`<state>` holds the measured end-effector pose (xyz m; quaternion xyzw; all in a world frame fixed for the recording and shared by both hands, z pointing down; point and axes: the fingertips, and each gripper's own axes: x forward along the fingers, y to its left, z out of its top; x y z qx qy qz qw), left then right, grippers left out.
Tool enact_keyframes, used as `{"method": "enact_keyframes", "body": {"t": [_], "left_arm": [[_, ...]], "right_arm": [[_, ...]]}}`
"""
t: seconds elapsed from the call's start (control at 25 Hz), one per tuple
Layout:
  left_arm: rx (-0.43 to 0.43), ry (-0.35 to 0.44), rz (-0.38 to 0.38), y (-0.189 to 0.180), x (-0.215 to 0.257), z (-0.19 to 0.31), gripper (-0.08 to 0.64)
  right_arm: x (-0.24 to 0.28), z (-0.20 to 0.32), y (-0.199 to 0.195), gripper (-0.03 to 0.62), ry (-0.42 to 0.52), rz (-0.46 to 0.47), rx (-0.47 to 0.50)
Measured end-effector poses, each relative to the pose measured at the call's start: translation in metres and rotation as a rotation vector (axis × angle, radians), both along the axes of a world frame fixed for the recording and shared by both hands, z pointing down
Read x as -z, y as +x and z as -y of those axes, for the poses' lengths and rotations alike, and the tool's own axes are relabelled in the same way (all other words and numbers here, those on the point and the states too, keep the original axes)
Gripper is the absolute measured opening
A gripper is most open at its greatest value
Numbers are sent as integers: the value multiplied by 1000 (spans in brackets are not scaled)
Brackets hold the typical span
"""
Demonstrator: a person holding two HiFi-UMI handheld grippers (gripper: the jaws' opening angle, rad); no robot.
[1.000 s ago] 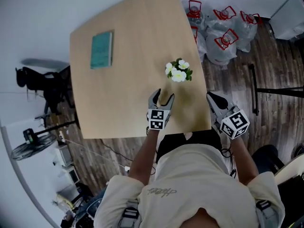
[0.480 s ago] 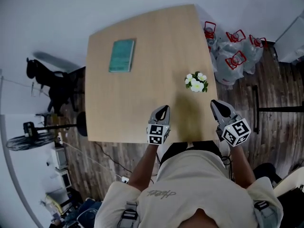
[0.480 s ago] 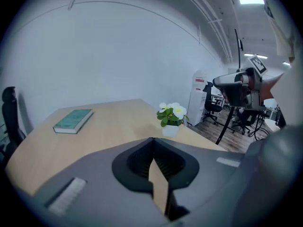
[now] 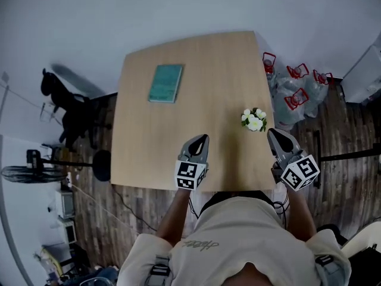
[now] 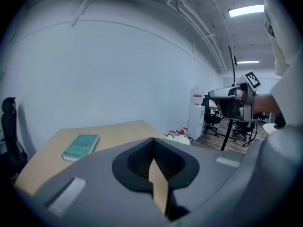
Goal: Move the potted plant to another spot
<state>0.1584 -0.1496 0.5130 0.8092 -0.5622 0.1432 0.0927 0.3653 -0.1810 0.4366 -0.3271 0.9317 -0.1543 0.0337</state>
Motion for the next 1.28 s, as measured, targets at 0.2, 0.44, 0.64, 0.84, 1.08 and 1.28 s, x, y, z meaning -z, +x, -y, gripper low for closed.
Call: {"method": "enact_keyframes", "body": {"t": [0.2,0.44,0.64,0.84,1.08,1.28], "left_arm": [[19,99,-11,-11,52,14,18],[34,213,-18,-23,104,27,18],[62,268,-24,-35,126,27,18],[101,299,-68,-42,137,31,18],[108,320,-45,-41,146,29,18],[140,322,-51,-53,148,24,17]], "right_arm": [[39,1,-3,2,71,0,-10],[69,5,-1,2,153,-11,-25],[89,4,-9,2,198,-24,-21],[101,2,-19,2,295,-133,-13],[100,7,-26,2,291,-152,11],[95,7,-32,2,278,-163,23]]}}
